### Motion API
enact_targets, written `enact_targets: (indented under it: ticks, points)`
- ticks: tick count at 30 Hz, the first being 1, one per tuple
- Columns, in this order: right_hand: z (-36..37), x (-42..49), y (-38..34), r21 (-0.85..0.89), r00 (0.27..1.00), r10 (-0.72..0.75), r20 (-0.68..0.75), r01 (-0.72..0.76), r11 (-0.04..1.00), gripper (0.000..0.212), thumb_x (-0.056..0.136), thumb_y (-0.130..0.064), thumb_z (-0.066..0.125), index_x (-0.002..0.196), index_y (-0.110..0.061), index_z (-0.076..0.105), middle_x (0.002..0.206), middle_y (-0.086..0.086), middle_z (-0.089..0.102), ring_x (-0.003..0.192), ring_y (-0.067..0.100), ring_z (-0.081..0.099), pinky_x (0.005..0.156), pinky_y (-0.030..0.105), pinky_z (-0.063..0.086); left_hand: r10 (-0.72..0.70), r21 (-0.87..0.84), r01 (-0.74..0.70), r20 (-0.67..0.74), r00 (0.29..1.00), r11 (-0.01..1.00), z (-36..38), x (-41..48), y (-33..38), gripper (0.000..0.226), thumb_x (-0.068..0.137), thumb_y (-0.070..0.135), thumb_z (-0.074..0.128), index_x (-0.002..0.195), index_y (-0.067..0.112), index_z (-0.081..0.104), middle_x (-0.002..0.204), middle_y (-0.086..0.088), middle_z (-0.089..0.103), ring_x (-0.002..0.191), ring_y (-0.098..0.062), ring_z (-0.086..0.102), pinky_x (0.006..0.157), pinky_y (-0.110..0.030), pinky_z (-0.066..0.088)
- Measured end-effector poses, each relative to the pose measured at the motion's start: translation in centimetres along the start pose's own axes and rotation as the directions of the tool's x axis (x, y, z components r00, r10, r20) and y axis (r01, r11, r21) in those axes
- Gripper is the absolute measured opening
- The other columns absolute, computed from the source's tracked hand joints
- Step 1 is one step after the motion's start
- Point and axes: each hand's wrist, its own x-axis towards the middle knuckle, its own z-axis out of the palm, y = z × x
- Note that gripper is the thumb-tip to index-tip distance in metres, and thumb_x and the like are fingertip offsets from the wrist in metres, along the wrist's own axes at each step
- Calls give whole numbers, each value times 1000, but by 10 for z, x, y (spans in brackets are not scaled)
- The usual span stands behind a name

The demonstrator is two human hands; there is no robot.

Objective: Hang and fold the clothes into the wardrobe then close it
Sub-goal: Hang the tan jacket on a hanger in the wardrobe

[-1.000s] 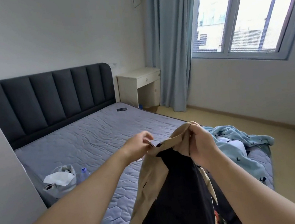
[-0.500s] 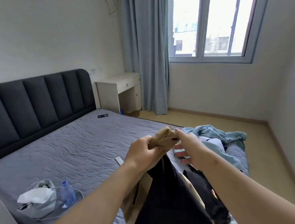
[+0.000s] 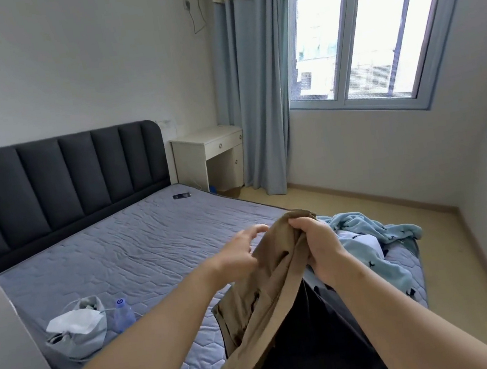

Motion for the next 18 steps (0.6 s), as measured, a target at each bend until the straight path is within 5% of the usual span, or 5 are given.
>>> enact_targets:
  ticks: [2, 5, 9, 13, 18]
  points:
    - [4, -3, -8, 27, 996, -68, 51, 67, 997, 23, 85, -6, 54, 65, -15, 61, 55, 0, 59, 58, 15, 55, 54, 26, 45, 27, 12, -27, 49, 998, 1000, 9, 4, 0, 51, 84, 4, 61, 132, 15, 46, 121, -2, 49, 110, -17, 50, 95, -29, 44]
    - [4, -4, -17, 85, 993, -103, 55, 99, 991, 35, 84, -4, 54, 53, -17, 61, 46, -4, 58, 45, 8, 56, 49, 21, 45, -26, 28, 25, 50, 998, 999, 21, 6, 2, 9, 89, 5, 53, 94, 9, 59, 91, -2, 57, 82, -14, 53, 70, -16, 44]
    - [-12, 0, -23, 6, 985, -137, -105, 138, 990, 23, 84, -9, 53, 62, -16, 55, 54, -1, 51, 54, 12, 48, 51, 24, 38, -78, 66, 87, -122, 989, 994, 18, 13, 1, 15, 91, 17, 46, 83, 14, 59, 89, -7, 63, 87, -23, 57, 73, -31, 42]
    - [-32, 9, -14, -101, 944, -228, -238, 210, 973, 14, 81, -8, 53, 73, -19, 54, 68, -1, 57, 68, 17, 52, 66, 33, 46, 97, 88, -72, -322, 942, 993, -9, 12, 25, 27, 90, 18, 53, 63, 22, 52, 62, 5, 55, 65, -14, 52, 58, -27, 39]
    - [-26, 16, -17, -274, 879, -447, -165, 394, 877, 23, 81, -11, 65, 88, -29, 52, 80, -6, 60, 77, 13, 57, 74, 22, 47, 66, -64, -83, -230, 971, 994, -55, 0, 67, 17, 86, 22, 62, 70, 15, 65, 64, 0, 60, 61, -10, 53, 60, -18, 44]
